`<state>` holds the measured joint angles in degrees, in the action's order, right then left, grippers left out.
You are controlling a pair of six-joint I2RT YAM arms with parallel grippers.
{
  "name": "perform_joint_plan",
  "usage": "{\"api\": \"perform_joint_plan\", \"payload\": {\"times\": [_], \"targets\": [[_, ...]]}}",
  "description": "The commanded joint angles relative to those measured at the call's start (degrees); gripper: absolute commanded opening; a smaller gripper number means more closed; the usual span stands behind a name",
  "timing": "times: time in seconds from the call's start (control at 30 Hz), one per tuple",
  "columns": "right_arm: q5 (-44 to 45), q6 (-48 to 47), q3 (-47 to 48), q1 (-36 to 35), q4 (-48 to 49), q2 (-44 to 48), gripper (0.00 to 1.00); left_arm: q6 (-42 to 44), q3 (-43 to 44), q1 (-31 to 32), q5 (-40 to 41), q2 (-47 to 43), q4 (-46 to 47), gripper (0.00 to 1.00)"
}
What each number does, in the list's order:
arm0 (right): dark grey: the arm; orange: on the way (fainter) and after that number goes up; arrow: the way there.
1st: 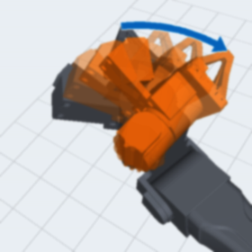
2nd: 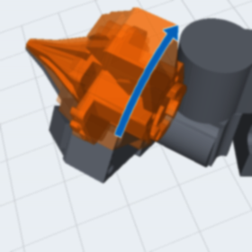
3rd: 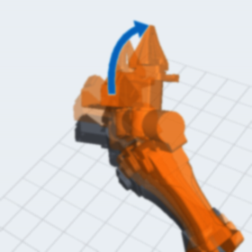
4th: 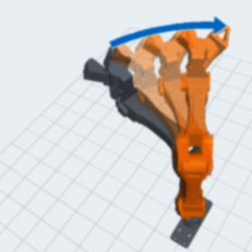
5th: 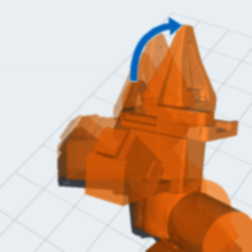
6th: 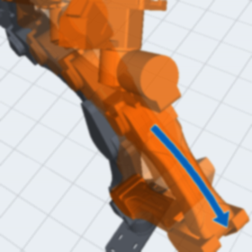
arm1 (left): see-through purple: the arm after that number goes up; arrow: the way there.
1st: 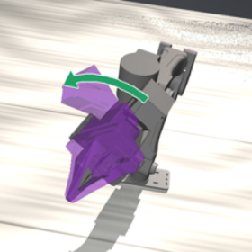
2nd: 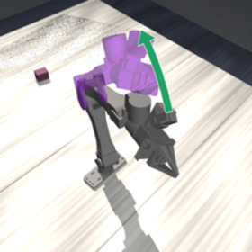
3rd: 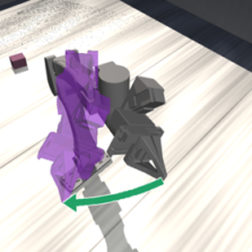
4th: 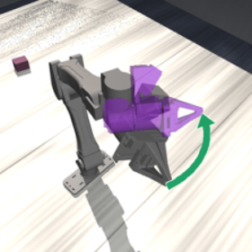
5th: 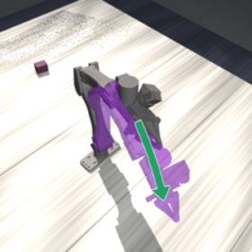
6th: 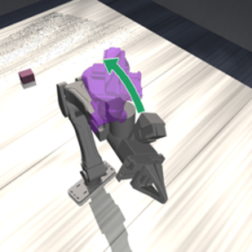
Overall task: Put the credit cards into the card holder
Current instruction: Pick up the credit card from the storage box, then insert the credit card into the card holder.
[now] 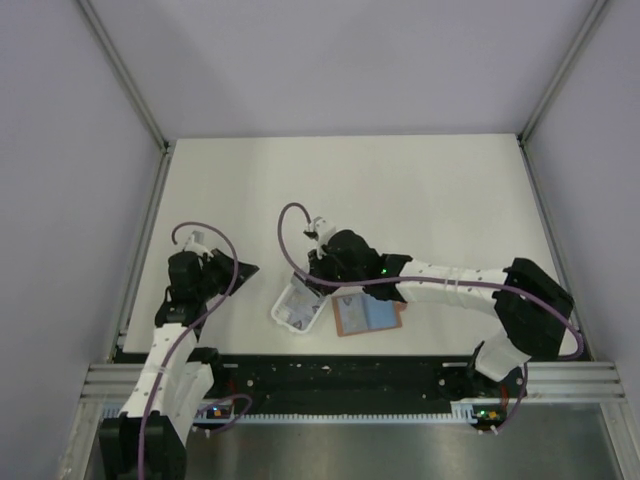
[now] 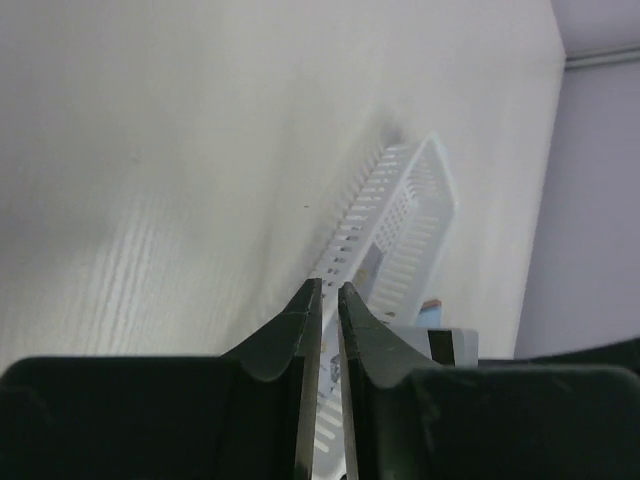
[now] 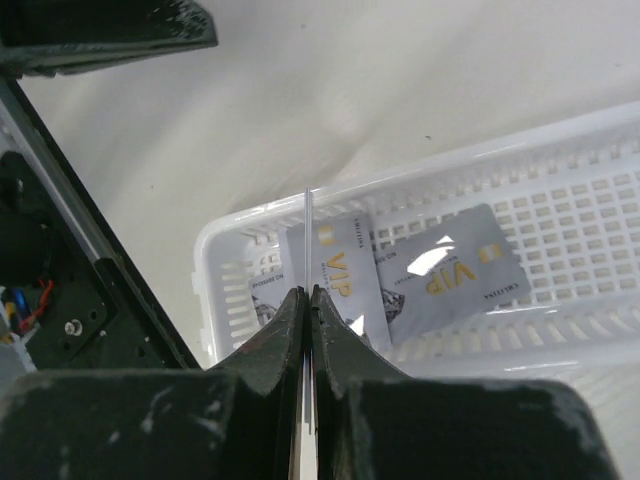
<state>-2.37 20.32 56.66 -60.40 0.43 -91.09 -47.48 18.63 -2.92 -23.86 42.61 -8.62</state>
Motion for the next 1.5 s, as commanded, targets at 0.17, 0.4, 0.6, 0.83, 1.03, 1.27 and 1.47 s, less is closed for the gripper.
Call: {"api": "perform_joint_plan", "payload": {"times": [0.17,0.4,0.6,0.83,1.03,1.27,1.47], "targets": [[-10.2,18.1,-7.5,9.8,14.2,8.1,0.00,-4.0,-1.5,-0.2,-18.2,-6.0,21.3,0.44],[-14.4,35.5,-16.9,13.1,35.2,10.3,0.00,-14.9,-7.2,0.6,-22.8,-12.4,36.4,0.62],[-15.5,44.0,-21.4,13.6,49.6,10.2,0.00,-15.3,-7.2,4.6,-21.8,-14.3,37.8,0.65],[-16.5,48.4,-23.9,13.6,58.0,10.5,0.00,-13.1,-6.3,11.1,-18.2,-10.4,37.6,0.64],[-17.3,48.3,-24.0,13.6,57.8,11.3,0.00,-12.2,-4.8,17.3,-13.2,-7.5,38.7,0.64],[-18.9,48.8,-24.1,13.6,58.4,11.1,0.00,-13.2,-4.0,20.5,-10.8,-3.5,42.6,0.61],[-19.9,48.8,-24.2,13.6,59.0,11.2,0.00,-13.1,-2.6,22.1,-10.4,-0.1,44.4,0.33]]}}
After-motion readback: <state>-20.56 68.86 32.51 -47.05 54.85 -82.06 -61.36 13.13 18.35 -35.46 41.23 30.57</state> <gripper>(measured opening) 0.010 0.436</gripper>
